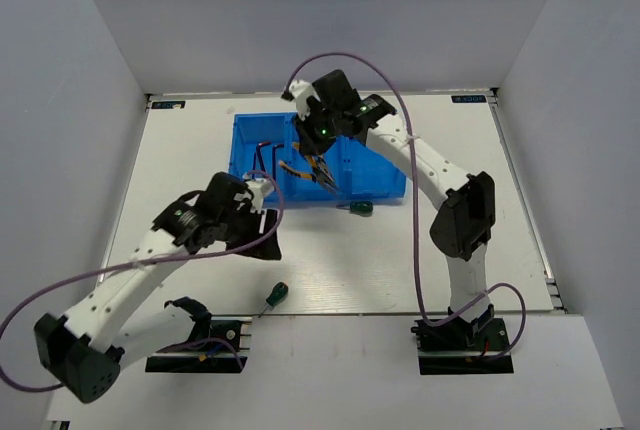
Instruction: Sort the tools into containers
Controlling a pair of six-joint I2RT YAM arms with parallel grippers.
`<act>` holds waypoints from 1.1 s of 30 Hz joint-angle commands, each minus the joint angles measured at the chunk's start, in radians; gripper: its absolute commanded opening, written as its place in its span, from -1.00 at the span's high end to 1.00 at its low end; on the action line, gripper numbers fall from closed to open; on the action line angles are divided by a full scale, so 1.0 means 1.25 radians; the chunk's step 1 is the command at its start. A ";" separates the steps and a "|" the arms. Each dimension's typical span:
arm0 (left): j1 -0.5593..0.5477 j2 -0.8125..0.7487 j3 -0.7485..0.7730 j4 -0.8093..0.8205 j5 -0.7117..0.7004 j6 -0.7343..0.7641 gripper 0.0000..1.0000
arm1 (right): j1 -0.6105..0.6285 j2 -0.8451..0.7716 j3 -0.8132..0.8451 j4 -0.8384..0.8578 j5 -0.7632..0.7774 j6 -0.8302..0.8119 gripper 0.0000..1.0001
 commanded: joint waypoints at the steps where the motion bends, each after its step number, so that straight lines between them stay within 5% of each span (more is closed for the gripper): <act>1: -0.014 0.083 -0.021 -0.010 0.038 0.013 -0.47 | -0.033 -0.006 0.054 0.057 0.036 0.068 1.00; 2: -0.014 0.114 -0.028 -0.010 0.038 0.013 -0.47 | -0.038 -0.002 0.040 0.161 0.093 0.088 1.00; 7: -0.044 0.173 -0.028 0.026 0.030 0.031 -0.55 | -0.085 0.119 0.136 0.265 0.178 0.118 1.00; 15: -0.103 0.283 -0.028 0.063 0.000 0.031 -0.71 | -0.144 0.231 0.147 0.380 0.085 0.197 1.00; 17: -0.126 0.304 -0.028 0.063 -0.026 0.023 -0.71 | -0.149 0.236 0.142 0.376 0.090 0.200 0.53; 18: -0.127 0.325 -0.028 0.063 -0.027 0.023 -0.73 | -0.157 0.229 0.140 0.369 0.073 0.203 0.12; 21: -0.150 0.340 -0.020 0.070 -0.055 0.015 -0.73 | -0.183 0.187 0.119 0.352 0.021 0.232 -0.22; 33: -0.242 0.422 -0.020 0.052 -0.161 -0.017 -0.69 | -0.326 -0.140 -0.218 0.373 -0.139 0.382 -0.28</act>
